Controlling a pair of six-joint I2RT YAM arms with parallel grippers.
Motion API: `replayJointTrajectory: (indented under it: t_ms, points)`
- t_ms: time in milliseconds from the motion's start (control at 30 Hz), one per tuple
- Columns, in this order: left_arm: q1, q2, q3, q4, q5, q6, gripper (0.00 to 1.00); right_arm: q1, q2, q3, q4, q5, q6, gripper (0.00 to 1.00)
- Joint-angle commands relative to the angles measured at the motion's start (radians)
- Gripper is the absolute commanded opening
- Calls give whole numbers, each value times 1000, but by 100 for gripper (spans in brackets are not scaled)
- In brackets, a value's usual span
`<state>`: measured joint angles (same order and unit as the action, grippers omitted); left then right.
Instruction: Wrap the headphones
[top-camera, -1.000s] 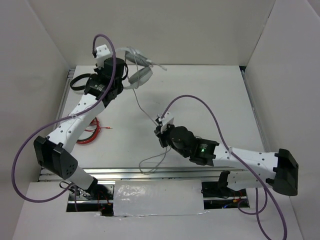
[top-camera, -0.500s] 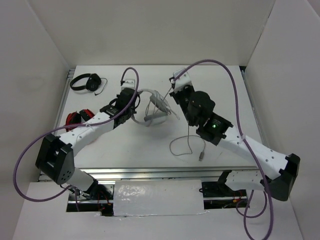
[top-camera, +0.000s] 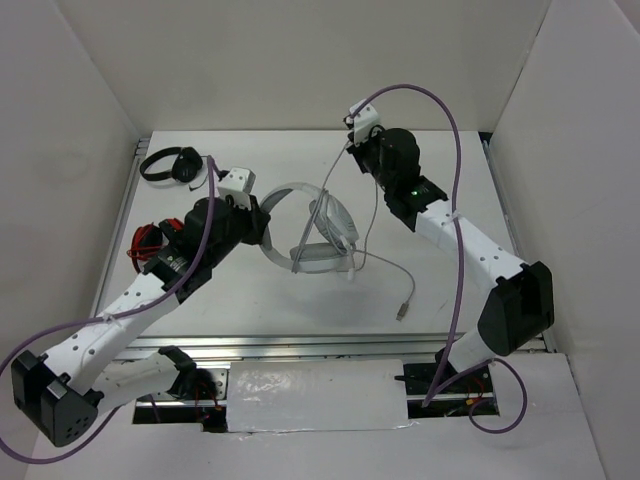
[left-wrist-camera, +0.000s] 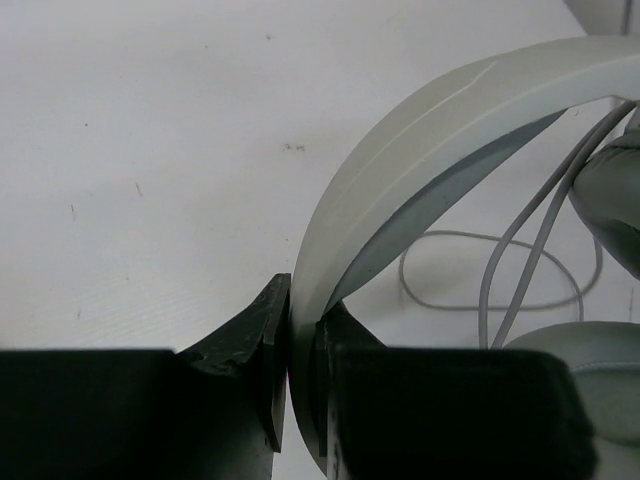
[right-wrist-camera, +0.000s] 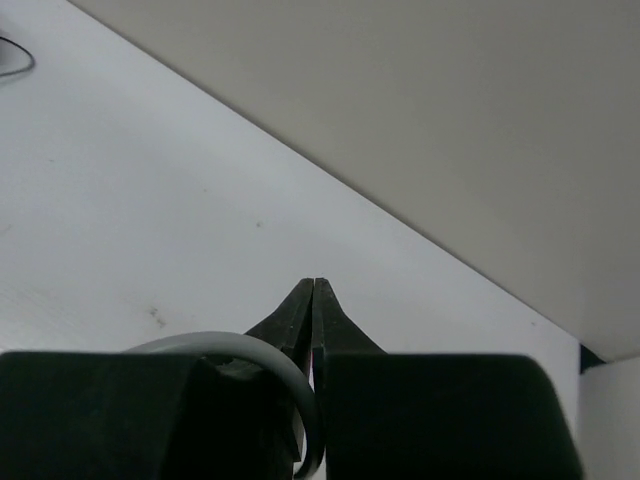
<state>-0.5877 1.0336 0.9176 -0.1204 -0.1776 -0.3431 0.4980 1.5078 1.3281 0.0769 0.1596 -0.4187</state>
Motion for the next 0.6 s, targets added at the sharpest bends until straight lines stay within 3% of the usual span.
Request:
replayJointTrajectory:
  t_ms: [0,267,400,567]
  points:
    - [-11,-53,59,30,40,-19,0,-36,-37,-29,112,-181,99,10]
    - [-11,-79,219,33,128,3,0,-79,28,-87,204,-547,224,27]
    - [-11,-55,352,19,145,-11,0,-52,124,-101,315,-821,313,35]
    - [-8,22,584,-68,80,-17,0,23,255,-110,475,-876,417,39]
